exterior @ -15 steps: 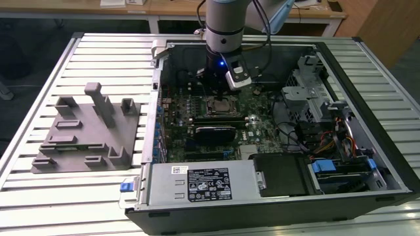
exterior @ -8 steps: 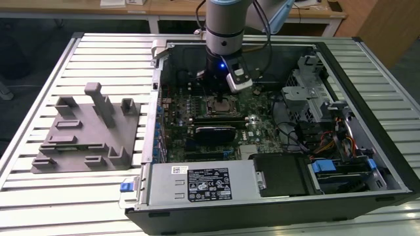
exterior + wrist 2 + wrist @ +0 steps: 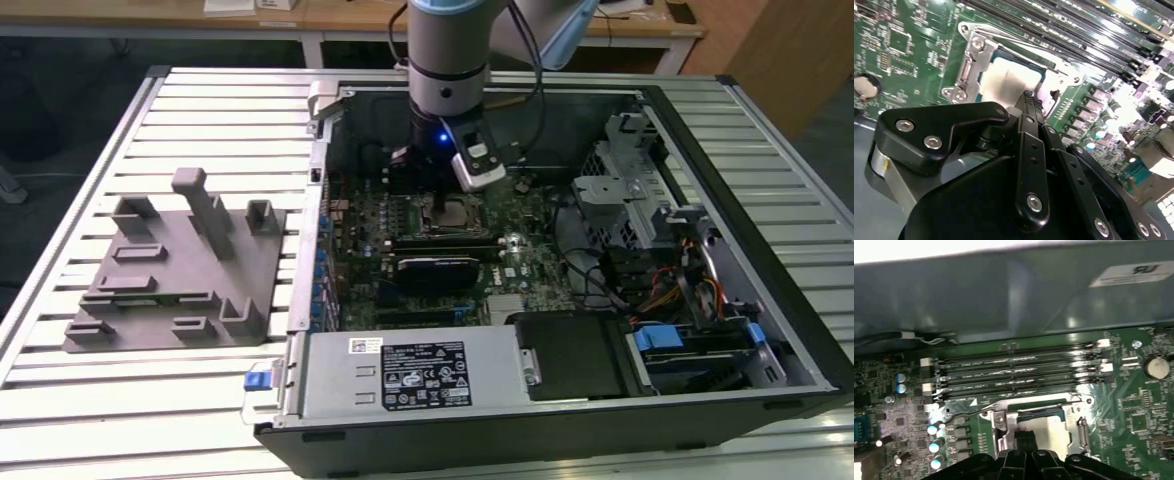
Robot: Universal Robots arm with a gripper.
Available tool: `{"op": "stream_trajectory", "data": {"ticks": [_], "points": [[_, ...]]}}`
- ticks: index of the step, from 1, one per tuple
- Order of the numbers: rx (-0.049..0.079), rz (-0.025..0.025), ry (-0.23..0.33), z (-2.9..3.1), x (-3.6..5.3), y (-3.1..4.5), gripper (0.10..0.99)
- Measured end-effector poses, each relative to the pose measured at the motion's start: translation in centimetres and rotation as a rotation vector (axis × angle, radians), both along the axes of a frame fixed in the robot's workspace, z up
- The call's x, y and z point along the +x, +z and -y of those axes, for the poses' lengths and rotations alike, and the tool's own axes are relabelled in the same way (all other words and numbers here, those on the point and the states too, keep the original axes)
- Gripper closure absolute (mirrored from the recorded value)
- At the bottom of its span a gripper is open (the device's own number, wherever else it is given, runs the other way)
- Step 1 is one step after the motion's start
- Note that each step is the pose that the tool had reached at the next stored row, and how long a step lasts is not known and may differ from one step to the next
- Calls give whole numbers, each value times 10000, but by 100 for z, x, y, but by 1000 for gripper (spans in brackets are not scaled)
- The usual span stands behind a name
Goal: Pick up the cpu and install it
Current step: 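Close the cpu cover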
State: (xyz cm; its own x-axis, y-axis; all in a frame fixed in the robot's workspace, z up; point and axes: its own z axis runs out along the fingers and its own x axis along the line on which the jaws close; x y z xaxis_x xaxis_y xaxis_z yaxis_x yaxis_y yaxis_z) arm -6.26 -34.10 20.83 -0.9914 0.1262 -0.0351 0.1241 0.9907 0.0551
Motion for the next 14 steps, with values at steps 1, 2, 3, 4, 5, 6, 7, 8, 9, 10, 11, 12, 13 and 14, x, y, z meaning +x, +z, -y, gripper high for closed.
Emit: {"op": "stream_trajectory", "data": {"ticks": [1,2,3,4,5,6,7,8,9,10,11,12,13,14], "points": [[0,0,24,1,-13,-6,980],[-1,-1,50,3,-27,-11,980],[0,-1,72,3,-41,-16,980],[-1,-1,94,3,-54,-20,980],[-1,-1,118,3,-66,-26,980],[-1,-1,144,4,-76,-33,980],[-2,-1,174,6,-84,-40,980],[-2,-2,204,7,-92,-46,980],[-3,-2,232,8,-99,-52,980],[-2,-1,260,10,-105,-59,980],[-1,-1,288,11,-108,-64,980],[-1,-1,315,13,-110,-70,980],[-1,-2,342,15,-111,-74,980],[0,-2,370,16,-111,-79,980]]}}
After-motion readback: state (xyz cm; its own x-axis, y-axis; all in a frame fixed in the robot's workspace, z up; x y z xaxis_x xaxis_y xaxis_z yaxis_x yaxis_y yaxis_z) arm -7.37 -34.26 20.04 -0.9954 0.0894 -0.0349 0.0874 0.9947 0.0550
